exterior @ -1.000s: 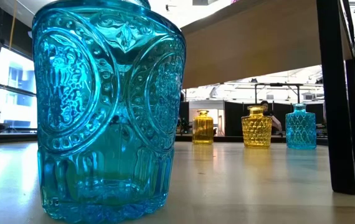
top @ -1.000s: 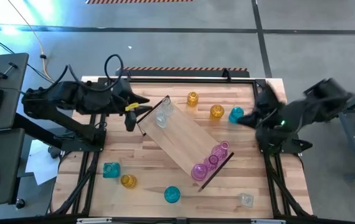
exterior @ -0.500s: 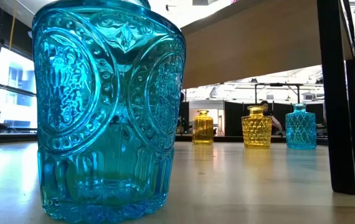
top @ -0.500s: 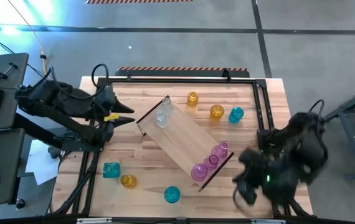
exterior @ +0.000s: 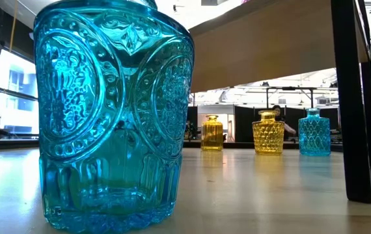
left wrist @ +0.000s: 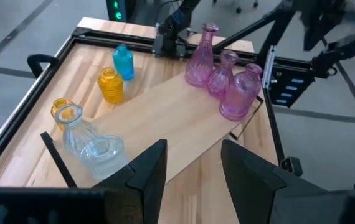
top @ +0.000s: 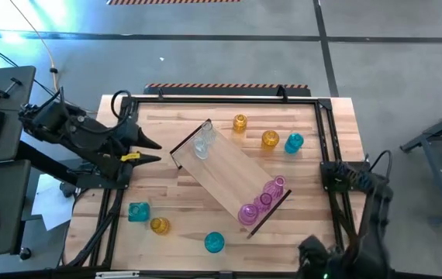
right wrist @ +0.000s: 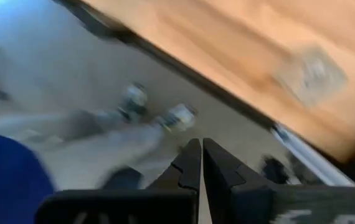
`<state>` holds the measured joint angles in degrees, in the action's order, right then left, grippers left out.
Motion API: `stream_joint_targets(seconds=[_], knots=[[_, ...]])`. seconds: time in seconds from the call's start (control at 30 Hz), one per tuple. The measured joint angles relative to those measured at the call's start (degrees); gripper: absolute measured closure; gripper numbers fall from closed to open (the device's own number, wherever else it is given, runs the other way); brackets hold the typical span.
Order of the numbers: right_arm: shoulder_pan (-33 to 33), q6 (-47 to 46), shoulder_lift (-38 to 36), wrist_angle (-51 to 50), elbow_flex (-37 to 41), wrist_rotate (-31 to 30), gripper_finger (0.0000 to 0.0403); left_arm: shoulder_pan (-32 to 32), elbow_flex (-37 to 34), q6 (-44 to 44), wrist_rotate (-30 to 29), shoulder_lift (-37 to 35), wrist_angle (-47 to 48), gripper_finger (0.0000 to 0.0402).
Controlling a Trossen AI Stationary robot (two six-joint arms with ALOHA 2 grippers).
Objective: Sort vases onto shelf
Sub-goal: Put the transparent flower vase on the shelf aligned with the other transparent flower vases
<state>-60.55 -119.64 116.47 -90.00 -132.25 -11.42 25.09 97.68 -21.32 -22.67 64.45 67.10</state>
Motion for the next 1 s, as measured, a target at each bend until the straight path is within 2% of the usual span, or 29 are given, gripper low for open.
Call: stream_joint_targets(seconds=[0.13, 0.47, 0.57, 0.73, 0.87, 1.0], knots=[[0.00, -1.97, 3.71, -0.02, 0.00, 8.85, 0.0402, 0.91, 0.01, 0.02, 0.04, 0.00, 0.01, 0.0257], [1.31, -2.62, 7.37, -0.01, 0.00, 7.61, 0.0396, 2.67, 0.01, 0.01, 0.01, 0.00, 0.01, 0.0257], [1.42, -2.44, 7.40, -0.02, 0.00, 8.15, 0.0371, 3.23, 0.01, 0.00, 0.01, 0.00, 0.04, 0.0257], [1.48, -2.30, 7.29, 0.18, 0.48, 9.54, 0.0298, 4.04, 0.01, -0.13, 0.01, 0.00, 0.04, 0.0257], [0.91, -2.88, 4.44, 0.04, 9.34, 9.87, 0.0247, 4.36, 0.01, -0.48, -0.01, 0.00, 0.02, 0.0257], [0.82, -3.47, -2.29, -0.03, 20.26, 8.63, 0.0224, 4.36, 0.01, -1.14, -0.01, 0.00, -0.01, 0.0257]])
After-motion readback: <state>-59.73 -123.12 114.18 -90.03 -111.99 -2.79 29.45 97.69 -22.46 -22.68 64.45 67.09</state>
